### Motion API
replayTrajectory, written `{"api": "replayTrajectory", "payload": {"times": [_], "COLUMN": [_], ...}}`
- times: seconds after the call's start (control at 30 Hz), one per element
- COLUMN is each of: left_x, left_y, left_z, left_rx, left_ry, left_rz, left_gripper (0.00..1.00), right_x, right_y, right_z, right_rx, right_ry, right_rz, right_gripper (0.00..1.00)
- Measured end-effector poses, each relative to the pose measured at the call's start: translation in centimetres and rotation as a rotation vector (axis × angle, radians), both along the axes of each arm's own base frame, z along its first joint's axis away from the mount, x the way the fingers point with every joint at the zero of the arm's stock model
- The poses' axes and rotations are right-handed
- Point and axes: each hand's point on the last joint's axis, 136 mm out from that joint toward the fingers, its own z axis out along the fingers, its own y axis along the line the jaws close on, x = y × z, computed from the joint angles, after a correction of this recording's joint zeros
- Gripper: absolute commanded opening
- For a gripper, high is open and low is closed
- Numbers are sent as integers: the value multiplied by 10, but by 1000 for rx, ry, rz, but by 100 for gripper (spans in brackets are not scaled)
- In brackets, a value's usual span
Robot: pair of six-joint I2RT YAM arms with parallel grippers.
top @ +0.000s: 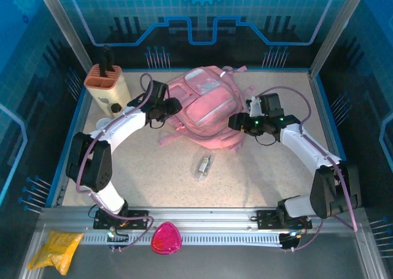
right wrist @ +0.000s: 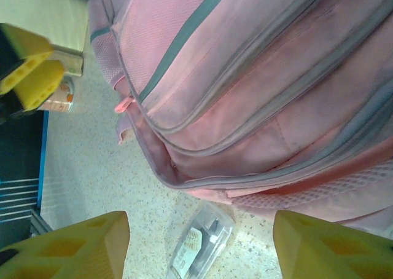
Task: Pack the student bag
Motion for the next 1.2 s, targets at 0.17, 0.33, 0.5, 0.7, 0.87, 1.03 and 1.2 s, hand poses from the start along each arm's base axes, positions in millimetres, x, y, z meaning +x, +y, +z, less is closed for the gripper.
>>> {"api": "replayTrajectory", "payload": {"times": [0.17,0.33,0.5,0.7,0.87,1.03,1.2], "left_x": [15,26,29,29,23,23,23], "left_y": [5,-2,-11,-22,-35,-49,-60], "left_z": [-29,-51,-60,-59,-67,-73,-69], "left_rx": [-78,-126,-167,-183,-170,-179,-199], "left_ry": [57,96,112,103,122,141,140], "left_rz": [66,78,75,64,54,51,67], "left_gripper": [50,43,41,37,30,17,7], "right_x": [-10,-14,-15,-15,-15,-14,-13], "right_y": [7,8,9,11,11,11,10], "right_z": [-6,-7,-7,-7,-8,-8,-10], "right_rx": [10,8,14,20,23,28,16], "right_ry": [27,33,36,40,46,44,48], "right_rz": [27,34,39,44,43,39,32], "right_gripper": [65,65,66,66,66,66,67]}}
